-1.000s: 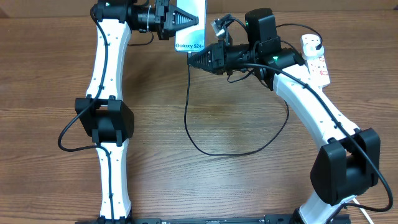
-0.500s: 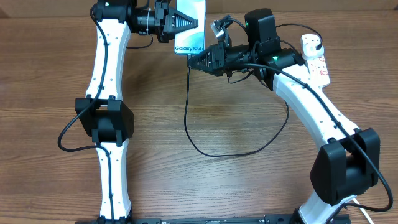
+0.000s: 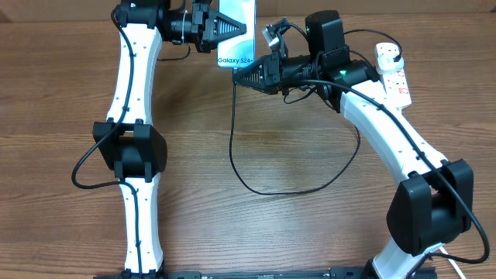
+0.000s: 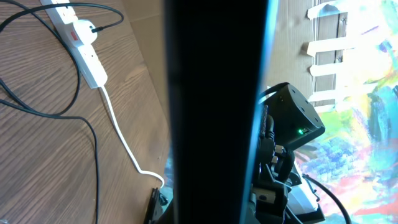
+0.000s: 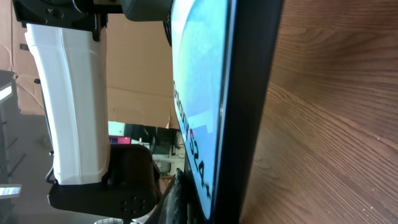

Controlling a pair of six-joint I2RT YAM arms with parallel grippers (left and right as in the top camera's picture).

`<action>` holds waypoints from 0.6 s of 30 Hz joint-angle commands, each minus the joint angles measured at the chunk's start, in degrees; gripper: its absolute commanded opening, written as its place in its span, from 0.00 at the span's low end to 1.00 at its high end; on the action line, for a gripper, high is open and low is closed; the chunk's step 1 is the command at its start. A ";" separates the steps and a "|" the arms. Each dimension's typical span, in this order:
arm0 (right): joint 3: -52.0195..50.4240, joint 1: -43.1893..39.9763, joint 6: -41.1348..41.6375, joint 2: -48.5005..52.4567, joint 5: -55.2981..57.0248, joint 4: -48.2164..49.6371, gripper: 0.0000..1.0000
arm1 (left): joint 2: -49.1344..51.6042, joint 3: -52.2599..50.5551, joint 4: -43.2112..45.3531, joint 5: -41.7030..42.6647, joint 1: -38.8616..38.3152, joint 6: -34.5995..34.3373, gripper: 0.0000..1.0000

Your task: Plug charger to phone and switch on socket

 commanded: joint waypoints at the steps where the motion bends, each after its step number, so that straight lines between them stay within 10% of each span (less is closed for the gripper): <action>1: 1.20 -2.21 -0.02 -1.11 2.14 3.04 0.04 | -0.87 0.87 -1.25 1.44 -0.55 3.37 0.04; 18: 1.18 -2.14 -0.26 -0.70 4.94 4.07 0.04 | -0.87 0.90 -7.30 1.44 -0.57 5.75 0.04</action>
